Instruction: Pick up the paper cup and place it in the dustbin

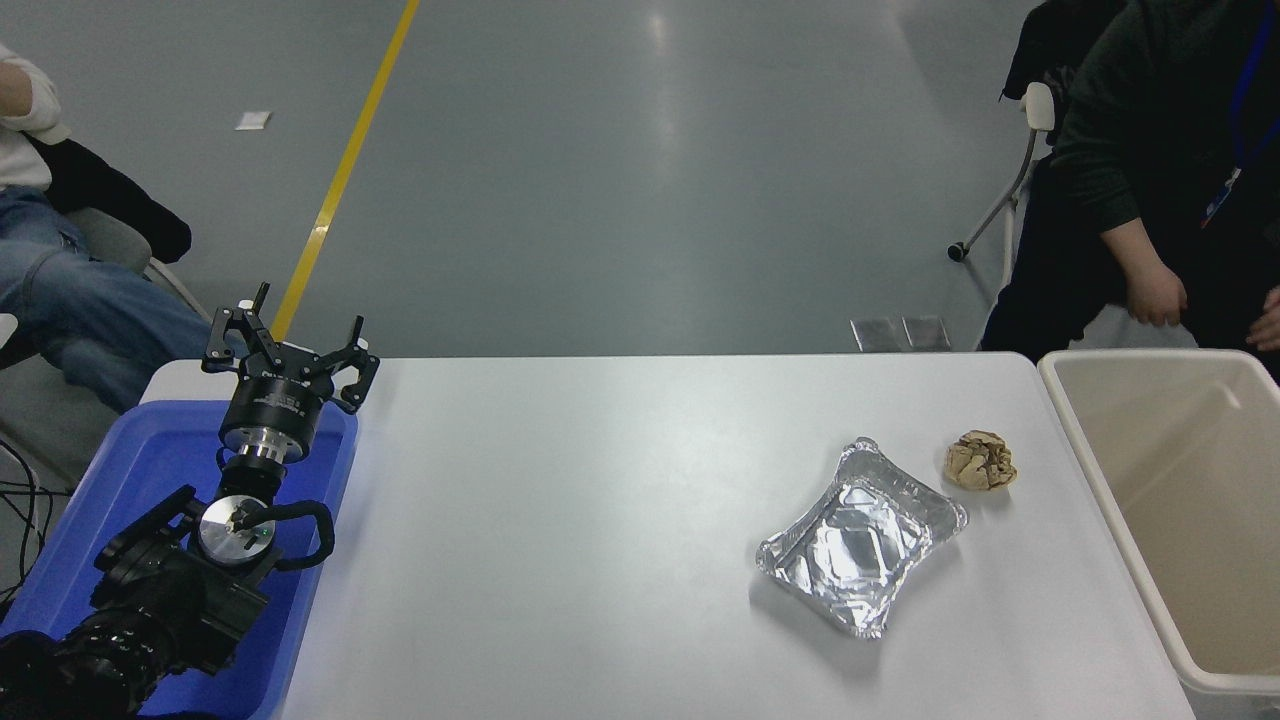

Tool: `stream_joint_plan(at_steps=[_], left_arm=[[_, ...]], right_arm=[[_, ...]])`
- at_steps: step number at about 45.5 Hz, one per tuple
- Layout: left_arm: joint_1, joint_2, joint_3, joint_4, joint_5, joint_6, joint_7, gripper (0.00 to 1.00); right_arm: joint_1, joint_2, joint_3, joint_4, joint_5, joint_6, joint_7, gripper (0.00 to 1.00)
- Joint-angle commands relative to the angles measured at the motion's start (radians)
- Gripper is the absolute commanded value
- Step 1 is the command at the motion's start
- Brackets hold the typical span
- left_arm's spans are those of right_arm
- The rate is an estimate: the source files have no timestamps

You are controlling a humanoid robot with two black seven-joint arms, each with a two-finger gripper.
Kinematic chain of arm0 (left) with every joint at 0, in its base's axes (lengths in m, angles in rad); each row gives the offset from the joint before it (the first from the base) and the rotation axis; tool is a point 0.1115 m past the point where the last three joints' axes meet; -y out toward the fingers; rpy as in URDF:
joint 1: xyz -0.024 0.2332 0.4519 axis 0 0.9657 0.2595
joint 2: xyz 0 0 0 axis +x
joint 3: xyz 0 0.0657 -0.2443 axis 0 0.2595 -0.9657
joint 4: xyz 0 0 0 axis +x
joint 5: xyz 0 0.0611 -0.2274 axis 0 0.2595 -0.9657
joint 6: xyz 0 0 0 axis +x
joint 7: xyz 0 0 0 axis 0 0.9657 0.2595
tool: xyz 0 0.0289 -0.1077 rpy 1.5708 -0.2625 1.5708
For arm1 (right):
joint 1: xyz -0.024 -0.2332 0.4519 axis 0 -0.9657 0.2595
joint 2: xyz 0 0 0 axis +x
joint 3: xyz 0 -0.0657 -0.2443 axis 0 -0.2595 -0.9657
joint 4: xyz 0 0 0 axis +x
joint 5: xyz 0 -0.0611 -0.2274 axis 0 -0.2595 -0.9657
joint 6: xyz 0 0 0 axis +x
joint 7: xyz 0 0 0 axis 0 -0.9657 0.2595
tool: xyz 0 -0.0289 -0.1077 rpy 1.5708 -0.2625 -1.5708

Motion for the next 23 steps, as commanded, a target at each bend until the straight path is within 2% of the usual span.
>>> stream_joint_plan(at_steps=[1, 9, 16, 23], left_arm=[[0.001, 0.000, 0.000, 0.001, 0.000, 0.000, 0.000, 0.99], [-0.001, 0.000, 0.000, 0.001, 0.000, 0.000, 0.000, 0.99], [0.001, 0.002, 0.000, 0.001, 0.000, 0.000, 0.000, 0.99], [0.001, 0.000, 0.000, 0.001, 0.000, 0.000, 0.000, 0.99]], right_arm=[[0.215, 0.136, -0.083, 0.106, -0.009, 0.117, -0.003, 1.00], [0.324, 0.207, -0.119, 0.241, -0.010, 0.235, -0.017, 1.00], [0.402, 0.239, -0.118, 0.364, -0.007, 0.363, -0.053, 1.00], [0.483, 0.286, -0.121, 0.519, -0.007, 0.425, -0.073, 1.00]])
